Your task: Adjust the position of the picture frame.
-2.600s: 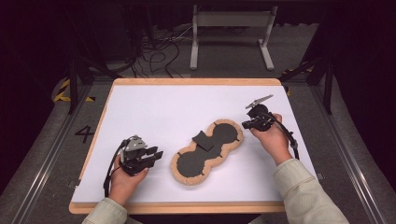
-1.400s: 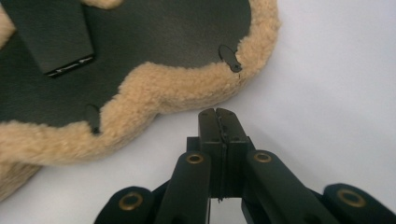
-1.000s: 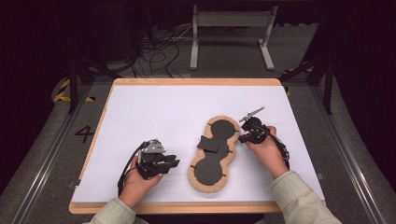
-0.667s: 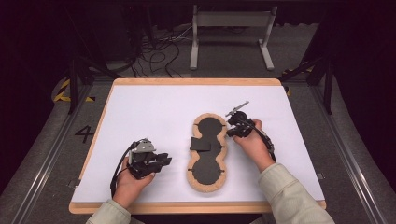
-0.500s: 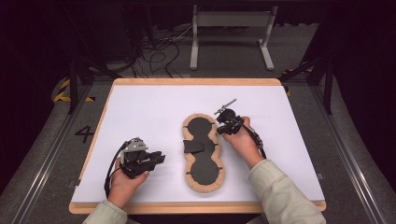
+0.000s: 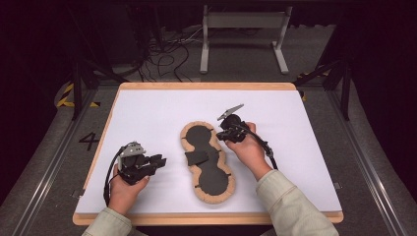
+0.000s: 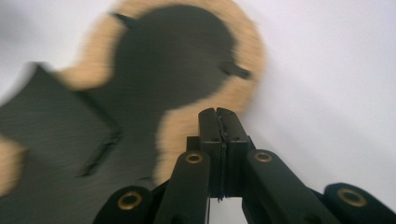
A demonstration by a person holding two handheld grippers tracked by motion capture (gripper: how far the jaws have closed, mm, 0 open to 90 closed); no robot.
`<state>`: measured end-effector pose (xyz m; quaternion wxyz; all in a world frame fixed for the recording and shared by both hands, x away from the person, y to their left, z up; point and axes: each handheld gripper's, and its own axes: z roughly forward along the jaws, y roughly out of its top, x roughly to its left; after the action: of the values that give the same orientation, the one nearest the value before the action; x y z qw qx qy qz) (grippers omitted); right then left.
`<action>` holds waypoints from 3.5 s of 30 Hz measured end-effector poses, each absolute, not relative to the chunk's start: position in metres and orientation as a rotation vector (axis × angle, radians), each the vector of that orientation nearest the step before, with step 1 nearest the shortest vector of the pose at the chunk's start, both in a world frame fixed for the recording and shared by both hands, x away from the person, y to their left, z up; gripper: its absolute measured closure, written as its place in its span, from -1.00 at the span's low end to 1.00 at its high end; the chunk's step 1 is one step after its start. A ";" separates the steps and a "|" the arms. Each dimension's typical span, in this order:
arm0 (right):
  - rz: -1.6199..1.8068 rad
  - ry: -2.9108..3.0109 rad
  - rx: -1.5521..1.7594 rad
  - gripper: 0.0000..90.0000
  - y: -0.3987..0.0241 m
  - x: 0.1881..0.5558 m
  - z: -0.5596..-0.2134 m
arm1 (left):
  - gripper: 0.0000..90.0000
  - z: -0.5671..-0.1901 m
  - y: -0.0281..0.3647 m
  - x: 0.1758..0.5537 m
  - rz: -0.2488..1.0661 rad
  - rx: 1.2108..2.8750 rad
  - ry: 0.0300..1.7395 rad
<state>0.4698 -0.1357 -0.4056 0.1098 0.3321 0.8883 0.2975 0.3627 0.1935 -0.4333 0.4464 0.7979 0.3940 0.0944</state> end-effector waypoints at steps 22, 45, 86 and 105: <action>0.876 2.927 0.499 1.00 -0.054 0.383 -0.410 | 0.31 -0.428 0.199 0.368 0.299 1.952 1.008; 0.693 2.996 0.559 1.00 -0.079 0.370 -0.429 | 0.28 -0.430 0.195 0.371 0.285 1.959 1.012; 0.772 2.543 1.179 1.00 -0.133 0.502 -0.413 | 0.24 -0.431 0.200 0.369 0.314 1.964 1.012; 0.839 2.729 0.956 1.00 -0.092 0.475 -0.414 | 0.23 -0.431 0.194 0.374 0.296 1.975 1.000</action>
<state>0.4755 -0.0918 -0.4142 0.0653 0.3169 0.9044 0.2782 0.3742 0.1944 -0.4308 0.4388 0.7946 0.4023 0.1192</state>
